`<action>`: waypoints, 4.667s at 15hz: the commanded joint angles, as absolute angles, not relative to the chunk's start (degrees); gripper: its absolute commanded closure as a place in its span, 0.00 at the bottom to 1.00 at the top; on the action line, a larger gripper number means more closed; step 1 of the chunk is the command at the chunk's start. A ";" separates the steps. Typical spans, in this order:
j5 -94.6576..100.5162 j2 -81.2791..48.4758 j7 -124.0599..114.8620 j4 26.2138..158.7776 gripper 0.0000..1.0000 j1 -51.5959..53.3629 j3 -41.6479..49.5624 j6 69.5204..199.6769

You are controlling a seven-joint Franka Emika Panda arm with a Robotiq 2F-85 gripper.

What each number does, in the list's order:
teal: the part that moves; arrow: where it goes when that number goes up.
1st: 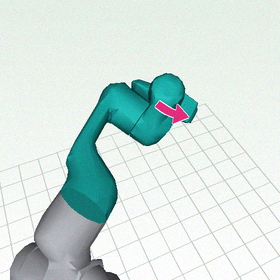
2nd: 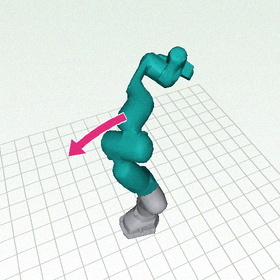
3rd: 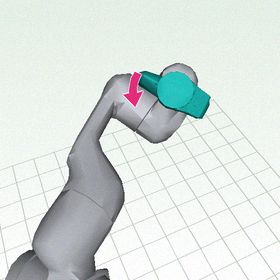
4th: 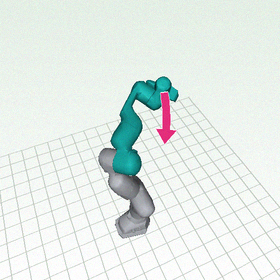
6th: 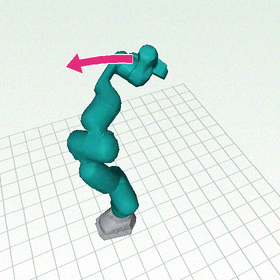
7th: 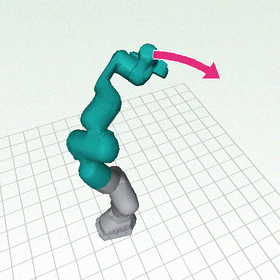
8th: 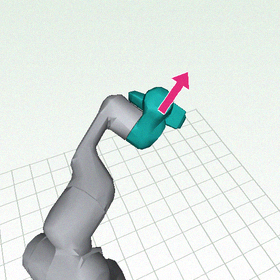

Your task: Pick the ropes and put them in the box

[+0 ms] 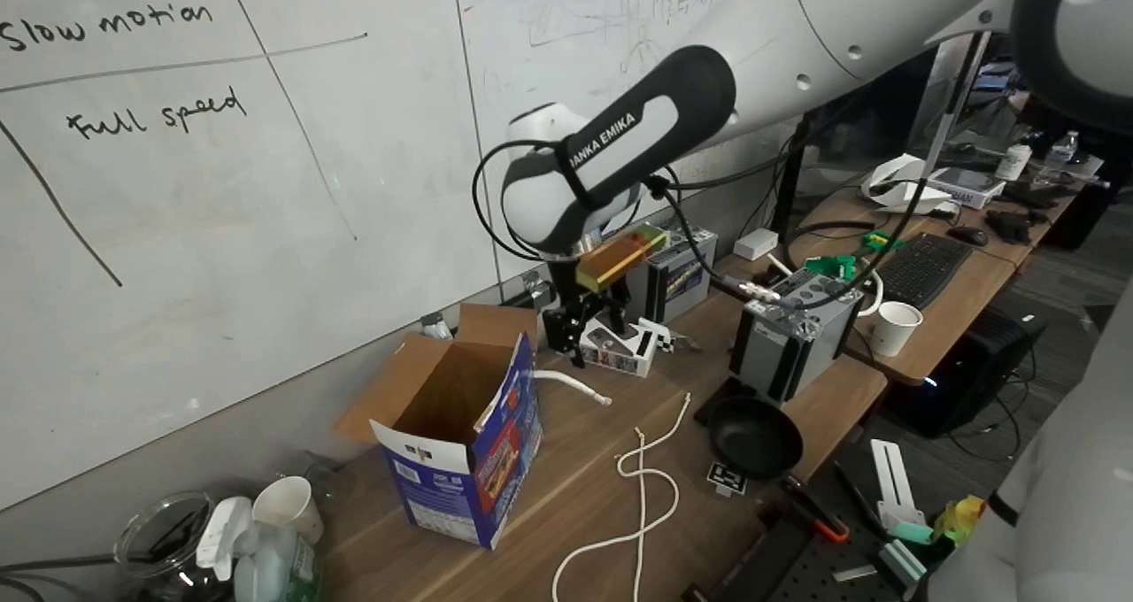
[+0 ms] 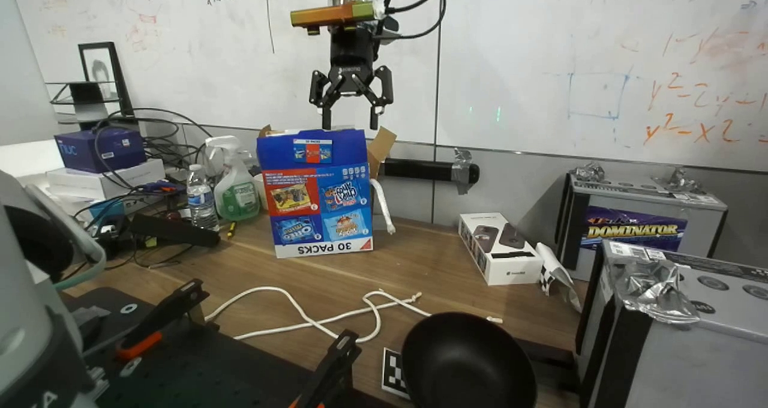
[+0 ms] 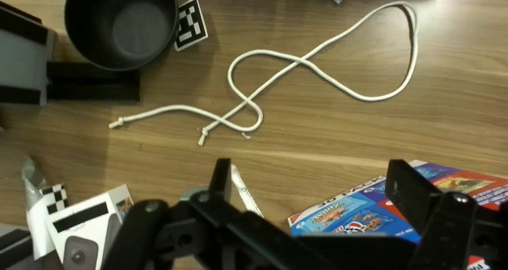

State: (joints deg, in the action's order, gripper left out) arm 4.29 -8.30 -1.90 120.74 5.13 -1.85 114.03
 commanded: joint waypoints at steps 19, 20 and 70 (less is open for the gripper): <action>-3.53 -28.56 31.19 127.14 0.00 -10.16 -10.47 156.95; -3.47 -28.83 31.44 126.59 0.00 -10.40 -10.63 156.70; 8.66 -24.50 6.18 99.24 0.88 9.93 -8.91 124.15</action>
